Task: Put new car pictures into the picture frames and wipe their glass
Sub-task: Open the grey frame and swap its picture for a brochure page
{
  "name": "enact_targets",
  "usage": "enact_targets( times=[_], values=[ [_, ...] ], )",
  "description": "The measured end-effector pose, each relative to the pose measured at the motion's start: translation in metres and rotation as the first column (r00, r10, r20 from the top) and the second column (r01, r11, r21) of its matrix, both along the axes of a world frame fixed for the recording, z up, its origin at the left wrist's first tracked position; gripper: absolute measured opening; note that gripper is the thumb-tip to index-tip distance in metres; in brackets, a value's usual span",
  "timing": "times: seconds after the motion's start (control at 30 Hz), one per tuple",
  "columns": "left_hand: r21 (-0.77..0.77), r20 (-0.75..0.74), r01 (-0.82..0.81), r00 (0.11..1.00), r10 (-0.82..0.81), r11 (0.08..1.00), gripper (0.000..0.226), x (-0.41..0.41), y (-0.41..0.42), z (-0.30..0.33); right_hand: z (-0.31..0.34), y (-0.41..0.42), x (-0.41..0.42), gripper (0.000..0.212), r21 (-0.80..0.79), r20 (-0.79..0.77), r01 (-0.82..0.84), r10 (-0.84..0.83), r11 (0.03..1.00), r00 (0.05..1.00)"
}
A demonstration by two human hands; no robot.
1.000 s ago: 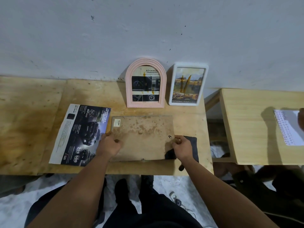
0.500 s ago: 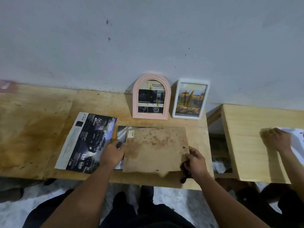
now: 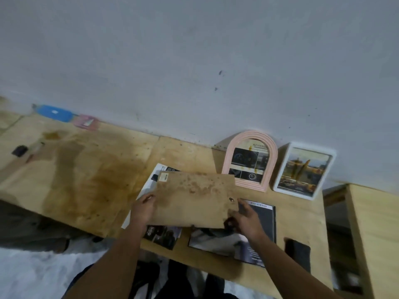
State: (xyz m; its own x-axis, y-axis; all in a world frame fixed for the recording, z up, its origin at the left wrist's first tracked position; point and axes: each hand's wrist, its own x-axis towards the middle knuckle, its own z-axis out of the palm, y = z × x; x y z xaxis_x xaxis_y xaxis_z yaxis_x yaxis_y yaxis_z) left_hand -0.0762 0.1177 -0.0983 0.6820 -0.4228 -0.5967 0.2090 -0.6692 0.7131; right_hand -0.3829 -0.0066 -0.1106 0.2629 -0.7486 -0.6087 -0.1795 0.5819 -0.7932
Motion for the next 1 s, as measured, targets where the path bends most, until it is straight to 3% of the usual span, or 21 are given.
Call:
enact_targets(
  times=[0.1, 0.2, 0.3, 0.43, 0.6, 0.67, 0.73, 0.83, 0.9, 1.0],
  values=[
    [0.044, 0.080, -0.031, 0.996, 0.027, 0.999, 0.029, 0.040, -0.006, -0.002, 0.006, -0.008, 0.053, 0.043, -0.022, -0.033, -0.101, 0.100, 0.995, 0.994],
    [0.050, 0.165, -0.059, 0.985, 0.050, 0.997, 0.030, 0.074, -0.025, -0.008, 0.006, -0.021, 0.101, 0.052, 0.078, -0.003, -0.032, 0.033, 0.996, 0.999],
    [0.097, 0.199, 0.012, 0.980, -0.031, 0.995, 0.039, 0.113, -0.050, -0.018, -0.002, -0.044, 0.146, 0.052, 0.161, -0.038, 0.059, -0.053, 0.985, 0.998],
    [0.088, 0.222, 0.081, 0.970, -0.099, 0.993, 0.043, 0.158, -0.081, -0.030, -0.018, -0.071, 0.195, 0.053, 0.162, -0.062, 0.098, -0.089, 0.982, 0.994],
    [0.050, 0.225, 0.128, 0.965, -0.136, 0.991, 0.056, 0.203, -0.113, -0.038, -0.026, -0.089, 0.228, 0.059, 0.286, 0.086, 0.194, -0.226, 0.938, 0.970],
    [0.047, 0.228, 0.137, 0.963, -0.144, 0.989, 0.058, 0.209, -0.120, -0.038, -0.025, -0.088, 0.229, 0.060, 0.300, 0.122, 0.162, -0.206, 0.940, 0.971],
    [0.083, 0.266, 0.168, 0.946, -0.185, 0.982, 0.057, 0.206, -0.123, -0.037, -0.024, -0.082, 0.222, 0.054, 0.225, 0.073, 0.120, -0.140, 0.967, 0.988],
    [0.193, 0.376, 0.236, 0.879, -0.294, 0.953, 0.056, 0.184, -0.117, -0.037, -0.026, -0.067, 0.192, 0.035, -0.063, -0.134, 0.024, -0.032, 0.998, 0.990],
    [0.221, 0.474, 0.291, 0.802, -0.363, 0.931, 0.053, 0.160, -0.112, -0.041, -0.027, -0.054, 0.158, 0.028, -0.212, -0.294, -0.097, 0.032, 0.972, 0.955],
    [0.217, 0.545, 0.413, 0.701, -0.461, 0.884, 0.041, 0.115, -0.107, -0.046, -0.029, -0.033, 0.093, 0.028, -0.289, -0.524, -0.254, 0.069, 0.923, 0.849]
  ],
)
